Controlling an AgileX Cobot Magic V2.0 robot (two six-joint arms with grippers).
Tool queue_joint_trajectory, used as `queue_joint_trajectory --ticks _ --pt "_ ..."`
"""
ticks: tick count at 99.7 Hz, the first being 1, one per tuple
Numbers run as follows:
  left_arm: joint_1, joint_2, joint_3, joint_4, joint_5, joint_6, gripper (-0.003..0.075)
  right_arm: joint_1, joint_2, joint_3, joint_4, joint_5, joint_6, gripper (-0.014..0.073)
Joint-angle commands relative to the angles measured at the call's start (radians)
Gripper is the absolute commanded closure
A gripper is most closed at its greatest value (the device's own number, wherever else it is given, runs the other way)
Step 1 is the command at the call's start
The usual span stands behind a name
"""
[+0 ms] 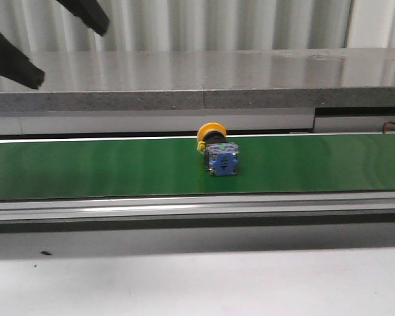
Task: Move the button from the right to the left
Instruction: 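Lower the open left gripper over the button and close on its base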
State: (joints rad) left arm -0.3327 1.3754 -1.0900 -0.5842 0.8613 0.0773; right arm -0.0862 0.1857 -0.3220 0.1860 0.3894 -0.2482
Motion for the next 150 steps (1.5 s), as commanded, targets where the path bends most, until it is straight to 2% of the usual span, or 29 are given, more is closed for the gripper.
queue_joint_trajectory --ticks 1,16,45,55,74,90,99,116,123,130,150 --pt "-0.061 0.044 -0.097 0.073 0.003 -0.112 0.0113 0.003 0.009 -0.027 0.008 -0.084 -0.007 0.0660" --pt "-0.136 0.165 -0.225 0.227 0.071 -0.249 0.0113 0.003 0.009 -0.027 0.008 -0.084 -0.007 0.0660" --pt "-0.225 0.368 -0.445 0.340 0.210 -0.373 0.0113 0.003 0.009 -0.027 0.008 -0.084 -0.007 0.0660" --pt "-0.260 0.423 -0.509 0.385 0.219 -0.401 0.0113 0.003 0.009 -0.027 0.008 -0.084 -0.007 0.0660" --pt "-0.273 0.516 -0.586 0.411 0.247 -0.451 0.0113 0.003 0.009 -0.027 0.008 -0.084 -0.007 0.0660" --pt "-0.273 0.555 -0.608 0.523 0.261 -0.525 0.0122 0.003 0.009 -0.027 0.008 -0.084 -0.007 0.0660" --pt "-0.273 0.560 -0.608 0.545 0.261 -0.541 0.0207 0.003 0.009 -0.027 0.008 -0.084 -0.007 0.0660" --pt "-0.269 0.578 -0.608 0.545 0.266 -0.546 0.0538 0.003 0.009 -0.027 0.008 -0.084 -0.007 0.0660" --pt "-0.269 0.581 -0.608 0.543 0.269 -0.546 0.0624 0.003 0.009 -0.027 0.008 -0.084 -0.007 0.0660" --pt "-0.269 0.581 -0.608 0.548 0.269 -0.549 0.0652 0.003 0.009 -0.027 0.008 -0.084 -0.007 0.0660" --pt "-0.269 0.564 -0.643 0.584 0.307 -0.549 0.0651 0.003 0.009 -0.027 0.008 -0.084 -0.007 0.0660"
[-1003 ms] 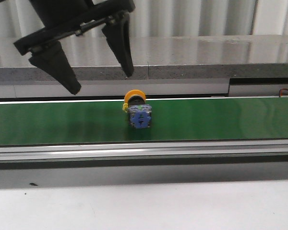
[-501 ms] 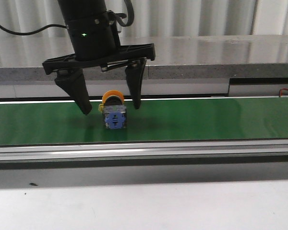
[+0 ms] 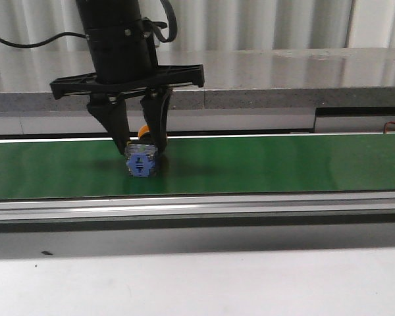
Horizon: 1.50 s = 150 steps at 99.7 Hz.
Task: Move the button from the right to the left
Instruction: 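Lower the open left gripper over the button and close on its base, then lift the button with the left gripper and carry it over the blue tray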
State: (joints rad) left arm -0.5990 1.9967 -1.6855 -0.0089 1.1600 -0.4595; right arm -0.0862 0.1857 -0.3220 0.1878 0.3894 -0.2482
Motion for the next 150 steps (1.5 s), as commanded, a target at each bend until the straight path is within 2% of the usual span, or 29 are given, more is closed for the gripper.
queue_joint_trajectory --ticks 1,26,54,111,132,150 --pt "-0.003 -0.060 -0.052 0.009 0.010 -0.013 0.0651 0.003 0.009 -0.027 0.006 -0.084 -0.007 0.0660" --pt "0.076 -0.086 -0.113 0.030 0.078 -0.006 0.0652 0.003 0.009 -0.027 0.006 -0.084 -0.007 0.0660" --pt "0.249 -0.125 -0.113 0.066 0.106 0.086 0.0652 0.003 0.009 -0.027 0.006 -0.084 -0.007 0.0660" --pt "0.698 -0.129 -0.108 0.066 0.106 0.419 0.0651 0.003 0.009 -0.027 0.006 -0.084 -0.007 0.0660" --pt "0.806 -0.122 -0.103 0.069 0.106 0.605 0.0651 0.003 0.009 -0.027 0.006 -0.084 -0.007 0.0660" --pt "0.886 -0.122 -0.072 0.071 0.104 0.624 0.0651 0.003 0.009 -0.027 0.006 -0.084 -0.007 0.0660"
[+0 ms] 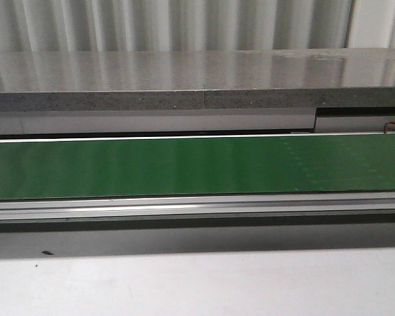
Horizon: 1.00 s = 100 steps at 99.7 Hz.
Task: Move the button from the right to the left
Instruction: 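Lift the button with the left gripper and carry it over the blue tray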
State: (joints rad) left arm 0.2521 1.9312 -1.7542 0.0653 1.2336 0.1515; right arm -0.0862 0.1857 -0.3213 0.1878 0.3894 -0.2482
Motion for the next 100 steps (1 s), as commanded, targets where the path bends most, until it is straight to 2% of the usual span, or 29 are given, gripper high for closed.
queue_joint_trajectory --ticks 1,14,34,64,87,93,100 --pt "0.041 -0.057 0.000 -0.004 0.030 0.016 0.0651 0.003 0.009 -0.028 0.006 -0.084 -0.007 0.0660" --pt "0.095 -0.055 0.077 0.006 0.018 0.068 0.0651 0.003 0.009 -0.028 0.006 -0.084 -0.007 0.0660" --pt "0.156 -0.055 0.189 0.038 -0.091 0.083 0.0651 0.003 0.009 -0.028 0.006 -0.084 -0.007 0.0660" --pt "0.164 -0.053 0.286 0.038 -0.255 0.089 0.0650 0.003 0.009 -0.028 0.006 -0.084 -0.007 0.0660" --pt "0.164 0.002 0.290 0.014 -0.256 0.089 0.0646 0.003 0.009 -0.028 0.006 -0.084 -0.007 0.0660" --pt "0.164 0.017 0.290 0.016 -0.256 0.091 0.0622 0.003 0.009 -0.028 0.006 -0.084 -0.007 0.0660" --pt "0.164 0.026 0.290 0.018 -0.252 0.091 0.0517 0.003 0.009 -0.028 0.006 -0.084 -0.007 0.0660"
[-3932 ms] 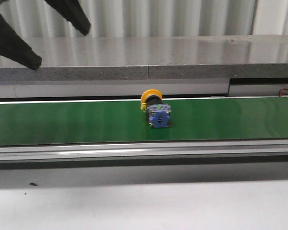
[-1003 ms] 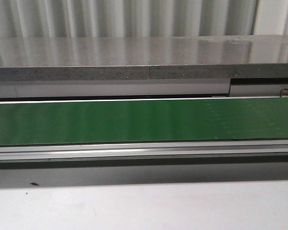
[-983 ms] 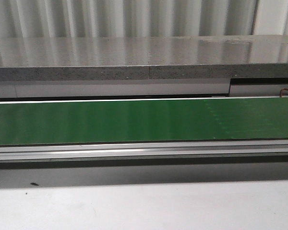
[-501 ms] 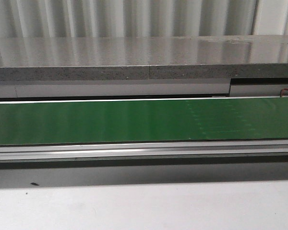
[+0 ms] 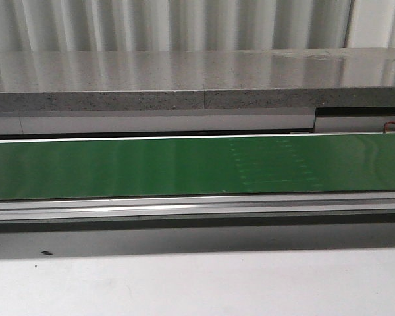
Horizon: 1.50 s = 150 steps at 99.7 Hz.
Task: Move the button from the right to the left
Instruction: 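Lift the button with the left gripper and carry it over the blue tray, then lower the button into the blue tray and open the left gripper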
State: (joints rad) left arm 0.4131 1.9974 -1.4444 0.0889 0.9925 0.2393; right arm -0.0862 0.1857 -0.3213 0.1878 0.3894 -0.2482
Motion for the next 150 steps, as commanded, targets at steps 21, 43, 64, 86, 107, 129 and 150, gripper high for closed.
queue_joint_trajectory --ticks 21,43,64,86,107,129,150 --pt "0.003 -0.044 -0.046 0.015 -0.003 0.004 0.0167 0.003 0.009 -0.028 0.006 -0.084 -0.007 0.0660" --pt "0.001 -0.104 -0.098 -0.028 -0.015 0.004 0.0351 0.003 0.009 -0.028 0.006 -0.084 -0.007 0.0660" --pt "-0.060 -0.222 -0.098 -0.037 -0.092 -0.074 0.0640 0.003 0.009 -0.028 0.006 -0.084 -0.007 0.0660" --pt "-0.181 -0.339 -0.083 -0.047 -0.151 -0.178 0.0742 0.003 0.009 -0.028 0.006 -0.084 -0.007 0.0660" --pt "-0.309 -0.437 -0.009 -0.130 -0.205 -0.217 0.0741 0.003 0.009 -0.028 0.006 -0.084 -0.007 0.0660" --pt "-0.433 -0.558 0.138 -0.164 -0.309 -0.217 0.0741 0.003 0.009 -0.028 0.006 -0.084 -0.007 0.0660" --pt "-0.505 -0.697 0.279 -0.164 -0.370 -0.217 0.0741 0.003 0.009 -0.028 0.006 -0.084 -0.007 0.0660"
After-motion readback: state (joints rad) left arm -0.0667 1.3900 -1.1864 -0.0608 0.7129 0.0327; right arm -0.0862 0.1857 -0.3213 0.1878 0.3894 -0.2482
